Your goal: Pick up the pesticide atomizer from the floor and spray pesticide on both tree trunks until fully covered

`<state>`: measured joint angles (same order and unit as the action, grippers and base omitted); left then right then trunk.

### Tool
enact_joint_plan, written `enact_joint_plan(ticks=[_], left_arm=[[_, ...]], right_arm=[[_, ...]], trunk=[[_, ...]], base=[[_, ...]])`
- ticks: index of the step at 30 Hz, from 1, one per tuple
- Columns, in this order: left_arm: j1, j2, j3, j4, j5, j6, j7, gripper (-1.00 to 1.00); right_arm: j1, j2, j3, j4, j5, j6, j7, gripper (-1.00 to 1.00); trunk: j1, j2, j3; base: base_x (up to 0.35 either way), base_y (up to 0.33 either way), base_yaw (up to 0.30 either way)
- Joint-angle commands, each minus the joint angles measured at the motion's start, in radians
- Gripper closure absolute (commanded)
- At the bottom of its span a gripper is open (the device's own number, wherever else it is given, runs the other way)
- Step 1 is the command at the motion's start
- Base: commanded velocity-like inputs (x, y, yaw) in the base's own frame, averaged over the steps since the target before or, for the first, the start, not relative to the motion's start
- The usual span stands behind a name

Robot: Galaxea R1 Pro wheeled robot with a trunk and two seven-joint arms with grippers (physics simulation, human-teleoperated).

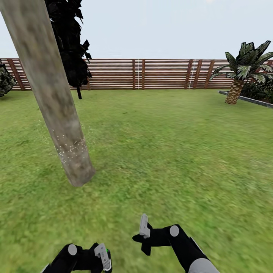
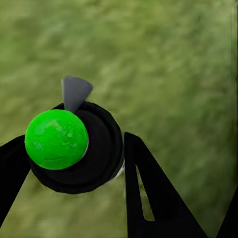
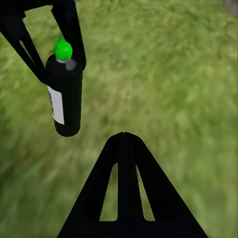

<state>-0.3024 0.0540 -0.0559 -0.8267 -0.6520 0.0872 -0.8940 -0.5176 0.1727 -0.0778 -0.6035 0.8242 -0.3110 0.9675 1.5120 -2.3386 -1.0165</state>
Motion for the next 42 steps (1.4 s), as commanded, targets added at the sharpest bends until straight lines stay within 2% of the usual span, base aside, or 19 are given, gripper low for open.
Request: enact_joint_plan(ticks=[1,7,14,25,27,29,31,42], left_arm=[[-0.001,-0.012,-0.003,-0.004,-0.001,0.009,-0.004,1.00],[-0.033,-0.029,-0.002,-0.002,-0.001,0.013,-0.003,1.00],[-0.038,-0.052,-0.002,-0.002,-0.004,0.017,0.001,1.00],[-0.037,-0.059,-0.005,-0.002,0.000,0.009,-0.007,1.00],[-0.037,-0.059,-0.022,-0.001,0.001,0.008,-0.009,1.00],[-0.038,-0.058,-0.075,0.000,0.002,0.008,-0.008,1.00],[-0.038,-0.059,-0.095,0.000,0.003,0.009,-0.007,1.00],[-0.038,-0.076,-0.105,-0.003,0.008,0.011,0.003,1.00]], right_arm=[[-0.002,0.002,-0.008,-0.001,0.009,-0.005,0.006,1.00],[-0.002,0.002,-0.007,0.001,0.008,-0.005,0.007,1.00],[-0.002,0.002,-0.005,0.001,0.007,-0.005,0.007,1.00],[-0.002,0.002,-0.004,0.001,0.009,-0.005,0.041,1.00],[-0.002,0.002,-0.004,0.001,0.009,-0.005,0.042,1.00],[-0.002,0.002,-0.004,0.001,0.009,-0.005,0.042,1.00],[-0.002,0.002,-0.004,0.001,0.009,-0.005,0.042,1.00],[-0.002,0.002,-0.004,0.001,0.009,-0.005,0.042,1.00]], trunk=[[0.000,0.000,-0.001],[0.000,0.000,-0.001],[0.000,0.000,-0.001],[0.000,0.000,-0.001],[0.000,0.000,-0.001],[0.000,0.000,-0.001],[0.000,0.000,-0.001],[0.000,0.000,-0.001]], base=[[0.000,0.000,0.000],[0.000,0.000,0.000],[0.000,0.000,0.000],[0.000,0.000,0.000],[0.000,0.000,0.000],[0.000,0.000,0.000],[0.000,0.000,0.000],[0.000,0.000,0.000]])
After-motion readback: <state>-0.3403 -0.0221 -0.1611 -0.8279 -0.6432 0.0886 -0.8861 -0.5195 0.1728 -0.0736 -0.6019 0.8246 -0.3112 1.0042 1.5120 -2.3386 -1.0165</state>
